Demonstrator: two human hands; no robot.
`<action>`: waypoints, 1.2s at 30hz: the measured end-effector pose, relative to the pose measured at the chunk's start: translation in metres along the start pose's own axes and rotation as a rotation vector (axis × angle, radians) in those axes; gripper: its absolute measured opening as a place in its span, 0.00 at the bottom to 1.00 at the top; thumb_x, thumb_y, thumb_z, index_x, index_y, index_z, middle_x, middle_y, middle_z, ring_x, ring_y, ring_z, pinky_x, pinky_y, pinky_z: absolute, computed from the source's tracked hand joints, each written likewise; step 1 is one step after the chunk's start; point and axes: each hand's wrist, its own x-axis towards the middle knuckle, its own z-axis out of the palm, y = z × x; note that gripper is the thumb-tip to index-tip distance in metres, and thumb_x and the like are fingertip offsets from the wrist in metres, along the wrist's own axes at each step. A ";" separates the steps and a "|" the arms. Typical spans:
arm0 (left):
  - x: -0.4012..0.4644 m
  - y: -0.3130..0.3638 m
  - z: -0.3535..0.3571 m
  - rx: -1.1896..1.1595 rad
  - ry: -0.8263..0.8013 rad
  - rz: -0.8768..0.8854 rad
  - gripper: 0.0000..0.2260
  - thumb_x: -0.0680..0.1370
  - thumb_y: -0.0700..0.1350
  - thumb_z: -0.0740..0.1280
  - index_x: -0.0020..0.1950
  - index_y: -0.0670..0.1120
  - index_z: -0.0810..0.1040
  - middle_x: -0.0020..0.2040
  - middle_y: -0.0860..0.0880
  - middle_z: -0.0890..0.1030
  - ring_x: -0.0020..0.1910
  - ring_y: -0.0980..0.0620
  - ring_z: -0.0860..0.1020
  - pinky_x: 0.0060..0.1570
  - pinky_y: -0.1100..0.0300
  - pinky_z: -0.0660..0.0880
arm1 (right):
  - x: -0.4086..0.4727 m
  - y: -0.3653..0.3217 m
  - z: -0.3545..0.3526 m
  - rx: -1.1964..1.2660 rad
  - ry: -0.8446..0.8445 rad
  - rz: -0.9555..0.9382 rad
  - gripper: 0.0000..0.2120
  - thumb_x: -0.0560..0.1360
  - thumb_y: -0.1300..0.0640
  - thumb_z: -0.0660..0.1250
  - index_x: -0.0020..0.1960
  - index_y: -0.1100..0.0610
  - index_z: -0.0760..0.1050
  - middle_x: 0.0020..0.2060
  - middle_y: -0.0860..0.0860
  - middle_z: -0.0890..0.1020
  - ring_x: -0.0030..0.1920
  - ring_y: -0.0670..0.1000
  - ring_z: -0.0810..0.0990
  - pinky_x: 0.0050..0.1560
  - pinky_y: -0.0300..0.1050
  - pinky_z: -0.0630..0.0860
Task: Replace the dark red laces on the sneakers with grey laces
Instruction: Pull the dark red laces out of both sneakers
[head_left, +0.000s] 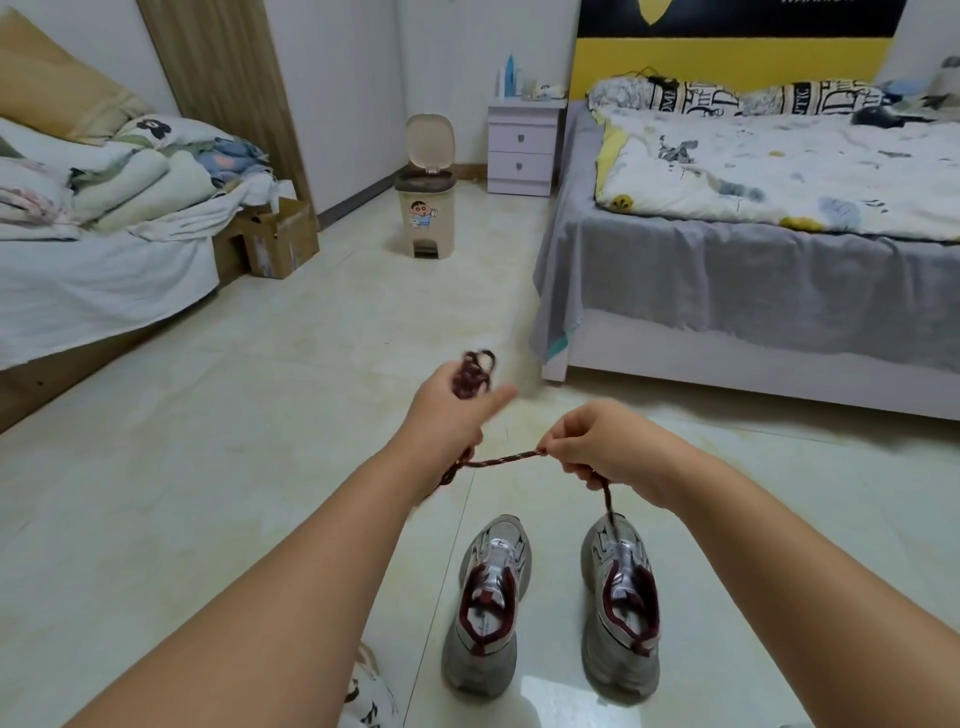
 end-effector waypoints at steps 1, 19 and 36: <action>-0.003 -0.001 0.000 0.234 -0.085 0.050 0.13 0.70 0.47 0.74 0.48 0.51 0.72 0.38 0.53 0.75 0.31 0.57 0.71 0.30 0.65 0.69 | 0.000 0.000 -0.003 0.022 0.038 -0.018 0.07 0.76 0.63 0.63 0.41 0.59 0.78 0.28 0.50 0.74 0.29 0.47 0.69 0.31 0.37 0.69; -0.070 0.025 -0.006 -0.629 0.045 -0.145 0.07 0.79 0.45 0.63 0.42 0.44 0.71 0.28 0.49 0.72 0.24 0.55 0.74 0.30 0.59 0.77 | -0.047 -0.021 0.024 0.091 -0.068 -0.126 0.08 0.77 0.57 0.64 0.41 0.60 0.75 0.33 0.54 0.80 0.31 0.49 0.77 0.36 0.41 0.78; 0.004 -0.033 -0.024 0.021 0.156 -0.201 0.03 0.74 0.39 0.64 0.45 0.40 0.74 0.33 0.48 0.73 0.29 0.53 0.73 0.36 0.57 0.74 | 0.074 0.013 0.069 -0.695 -0.234 0.058 0.16 0.78 0.53 0.60 0.61 0.62 0.74 0.58 0.57 0.78 0.57 0.56 0.77 0.56 0.49 0.74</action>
